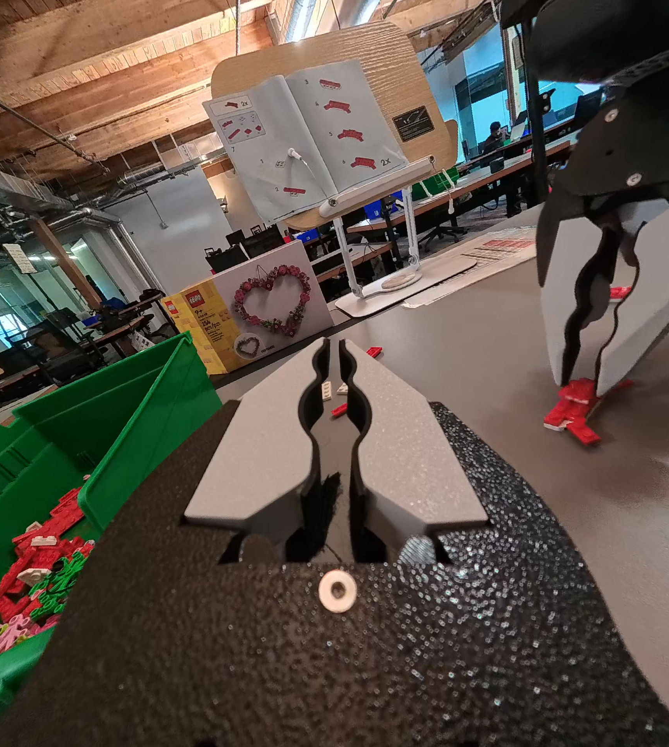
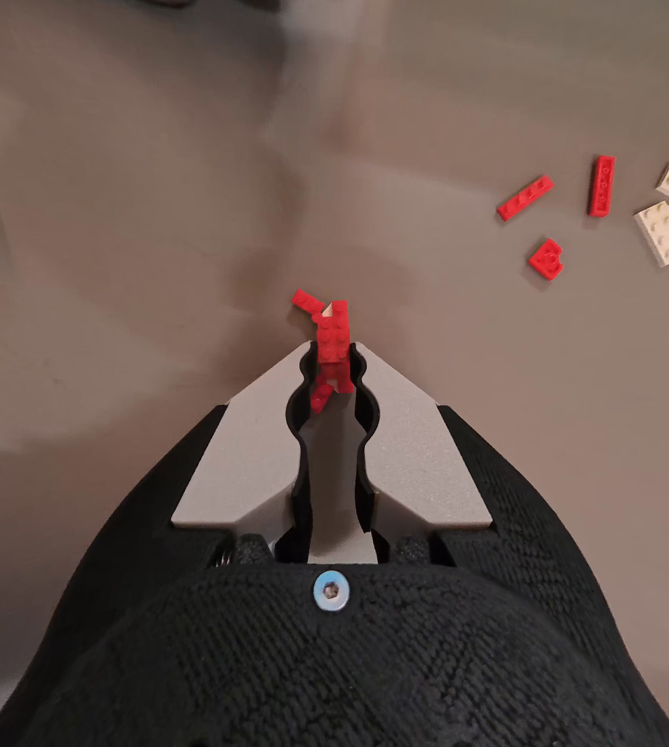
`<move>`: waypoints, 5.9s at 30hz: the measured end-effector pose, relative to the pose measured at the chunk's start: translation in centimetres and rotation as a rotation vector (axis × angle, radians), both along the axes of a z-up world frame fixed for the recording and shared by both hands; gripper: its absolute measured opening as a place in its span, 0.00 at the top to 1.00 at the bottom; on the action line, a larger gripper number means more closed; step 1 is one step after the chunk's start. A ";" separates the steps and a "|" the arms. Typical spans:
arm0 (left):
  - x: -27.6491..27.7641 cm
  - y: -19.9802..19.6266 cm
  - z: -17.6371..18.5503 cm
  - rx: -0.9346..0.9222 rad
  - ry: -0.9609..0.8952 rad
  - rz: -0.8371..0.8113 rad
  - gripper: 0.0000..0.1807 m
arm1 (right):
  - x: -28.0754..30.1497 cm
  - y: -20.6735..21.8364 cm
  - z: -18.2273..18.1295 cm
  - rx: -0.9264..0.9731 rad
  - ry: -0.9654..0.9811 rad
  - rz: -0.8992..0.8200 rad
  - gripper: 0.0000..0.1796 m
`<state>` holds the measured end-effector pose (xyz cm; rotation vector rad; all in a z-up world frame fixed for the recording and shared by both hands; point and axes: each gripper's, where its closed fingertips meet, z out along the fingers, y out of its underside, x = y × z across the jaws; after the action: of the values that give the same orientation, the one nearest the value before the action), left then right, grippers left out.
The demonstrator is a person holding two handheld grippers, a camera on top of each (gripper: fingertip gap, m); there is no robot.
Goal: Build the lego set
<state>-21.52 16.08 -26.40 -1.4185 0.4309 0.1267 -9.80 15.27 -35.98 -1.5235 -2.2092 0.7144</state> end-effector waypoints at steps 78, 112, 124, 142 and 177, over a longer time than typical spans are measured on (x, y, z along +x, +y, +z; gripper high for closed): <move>10.5 -5.0 -2.3 0.361 1.030 -0.179 0.97 | -0.6 -3.9 6.8 -0.056 0.216 0.047 0.88; 10.2 -4.7 -3.0 0.268 0.941 -0.226 0.97 | -2.3 -2.5 6.0 1.287 0.416 -0.054 0.93; 10.9 -5.2 -3.7 0.228 0.906 -0.302 0.97 | -1.8 -3.2 5.6 1.275 0.468 0.018 0.94; 11.2 -5.1 -5.7 0.099 0.881 -0.401 0.97 | -1.5 -3.3 3.3 1.085 0.383 0.013 0.93; 10.8 -5.0 -7.8 0.103 1.069 -0.405 0.97 | -0.7 -0.7 4.4 -0.060 0.363 -0.215 0.82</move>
<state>-10.70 11.04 -34.18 -1.0353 1.5490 0.5741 -10.54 14.60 -31.58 -1.4936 -1.7454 0.9113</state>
